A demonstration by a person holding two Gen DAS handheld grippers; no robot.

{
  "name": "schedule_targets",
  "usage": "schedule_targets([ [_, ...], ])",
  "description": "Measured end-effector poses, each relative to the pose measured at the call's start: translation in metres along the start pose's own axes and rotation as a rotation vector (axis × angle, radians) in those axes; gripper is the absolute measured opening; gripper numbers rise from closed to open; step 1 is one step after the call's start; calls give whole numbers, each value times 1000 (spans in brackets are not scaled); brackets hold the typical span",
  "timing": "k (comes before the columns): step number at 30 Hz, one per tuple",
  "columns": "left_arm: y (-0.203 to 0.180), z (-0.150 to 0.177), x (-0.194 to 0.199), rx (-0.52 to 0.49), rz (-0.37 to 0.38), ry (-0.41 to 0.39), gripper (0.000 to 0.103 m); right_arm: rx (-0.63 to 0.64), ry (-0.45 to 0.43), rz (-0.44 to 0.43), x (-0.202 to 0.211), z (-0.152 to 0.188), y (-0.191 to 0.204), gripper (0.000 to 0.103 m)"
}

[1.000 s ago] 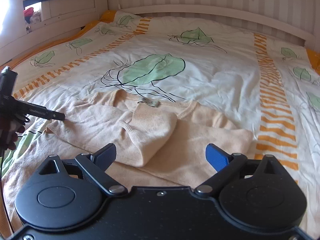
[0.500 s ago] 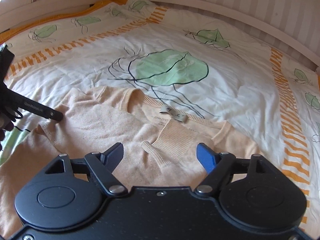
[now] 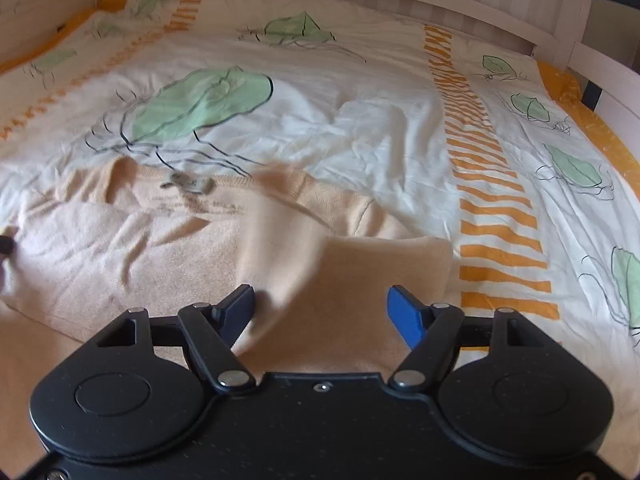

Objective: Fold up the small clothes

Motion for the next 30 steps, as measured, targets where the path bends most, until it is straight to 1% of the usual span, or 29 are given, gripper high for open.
schedule_targets([
  [2,0,0,0,0,2,0,102,-31,-12,-81,3,1,-5,74],
  [4,0,0,0,3,4,1,102,-62,-3,-118,-2,0,-8,74],
  [10,4,-2,0,15,18,6,102,-160,13,-154,-20,2,-22,74],
  [12,4,-3,0,18,21,6,102,-220,21,-174,-24,2,-30,67],
  [13,5,-3,0,19,22,7,102,-255,20,-181,-26,3,-34,59],
  [14,5,-3,0,21,23,6,102,-281,17,-191,-27,3,-38,44],
  [15,5,-3,0,23,24,4,102,-308,18,-202,-28,3,-41,34],
  [16,5,-3,0,23,24,2,102,-323,24,-212,-28,2,-42,16],
  [17,4,-4,0,23,24,1,102,-322,21,-226,-27,1,-42,14],
  [19,4,-4,1,24,25,-6,102,-274,-13,-256,-14,-4,-37,13],
  [21,3,-4,2,22,27,-12,102,-212,-79,-235,7,-10,-33,12],
  [22,2,-4,2,17,27,-13,102,-209,-109,-218,15,-10,-36,12],
  [23,0,-4,2,11,26,-13,102,-227,-120,-199,20,-10,-42,12],
  [24,-1,-4,2,6,25,-13,102,-250,-113,-179,20,-6,-49,12],
  [27,-5,-1,3,-15,32,-8,102,-237,-30,-121,5,9,-57,12],
  [30,-5,4,4,-48,26,2,102,-239,2,-122,-5,22,-57,12],
])
Point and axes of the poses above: each gripper's, at about its wrist camera, not at the fingertips, and x roughly against the way its jaws point, y to its left, z to its underside, the point moved 2 cm from there along -x, roughly the way its jaws point, and after that the axes turned 4 degrees about -z, right-handed, at the moved point
